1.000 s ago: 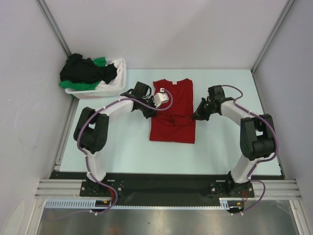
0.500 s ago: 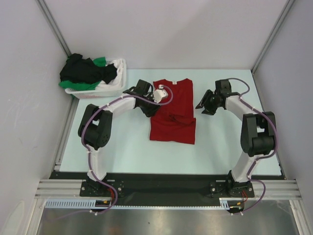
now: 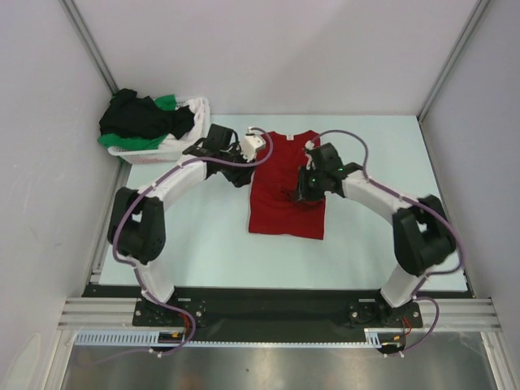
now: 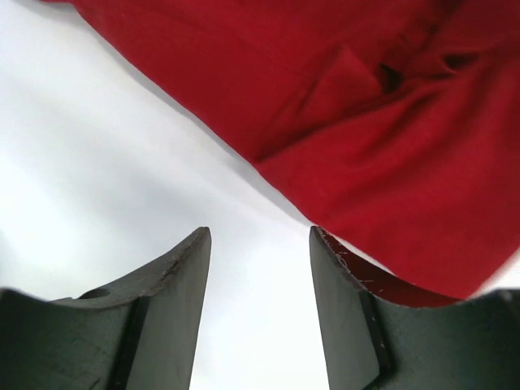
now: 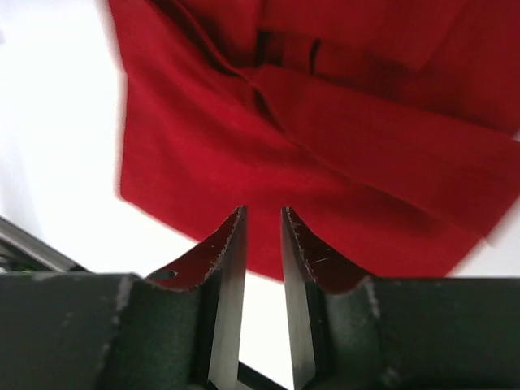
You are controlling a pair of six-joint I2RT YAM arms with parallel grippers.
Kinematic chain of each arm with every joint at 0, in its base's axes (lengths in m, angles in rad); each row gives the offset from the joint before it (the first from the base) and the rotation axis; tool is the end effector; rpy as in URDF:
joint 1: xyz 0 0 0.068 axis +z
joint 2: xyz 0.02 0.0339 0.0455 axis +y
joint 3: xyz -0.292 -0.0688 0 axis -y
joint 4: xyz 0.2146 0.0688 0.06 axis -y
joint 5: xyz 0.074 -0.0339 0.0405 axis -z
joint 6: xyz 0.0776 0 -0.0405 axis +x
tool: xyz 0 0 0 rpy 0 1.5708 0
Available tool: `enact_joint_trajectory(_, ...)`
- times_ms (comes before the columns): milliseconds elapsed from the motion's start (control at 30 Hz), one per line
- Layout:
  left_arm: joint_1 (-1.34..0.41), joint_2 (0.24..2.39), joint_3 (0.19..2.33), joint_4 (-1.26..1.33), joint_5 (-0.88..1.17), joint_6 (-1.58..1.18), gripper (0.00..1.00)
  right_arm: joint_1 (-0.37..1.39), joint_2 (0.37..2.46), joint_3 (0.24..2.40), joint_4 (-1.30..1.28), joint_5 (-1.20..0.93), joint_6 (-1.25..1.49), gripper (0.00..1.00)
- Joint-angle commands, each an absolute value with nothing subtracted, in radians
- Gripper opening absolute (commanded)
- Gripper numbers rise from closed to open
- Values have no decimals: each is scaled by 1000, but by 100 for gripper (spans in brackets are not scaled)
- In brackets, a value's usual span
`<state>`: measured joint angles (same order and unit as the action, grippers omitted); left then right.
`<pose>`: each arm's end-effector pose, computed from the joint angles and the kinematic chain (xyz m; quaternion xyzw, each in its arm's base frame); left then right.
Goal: Fold and stack the t-shirts
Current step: Fold the tshirt
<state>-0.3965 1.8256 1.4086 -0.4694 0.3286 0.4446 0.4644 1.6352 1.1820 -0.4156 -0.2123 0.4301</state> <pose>0.3661 -0.1804 0.2498 0.4295 0.8259 -0.1461 0.3346 0.3099 0.1735 0.2505 -0.0524 0.9330 0.2376 0.2652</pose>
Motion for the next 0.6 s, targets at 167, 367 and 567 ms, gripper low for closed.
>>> enact_joint_trajectory(167, -382, 1602, 1279, -534, 382, 479, 59, 502, 1914, 1397, -515, -244, 357, 27)
enact_joint_trajectory(367, -383, 1592, 1235, -581, 482, 474, 59, 485, 2040, 1604, -557, -14, 347, 27)
enact_joint_trajectory(567, -406, 1591, 1218, -649, 572, 524, 59, 446, 2181, 1765, -622, 45, 316, 27)
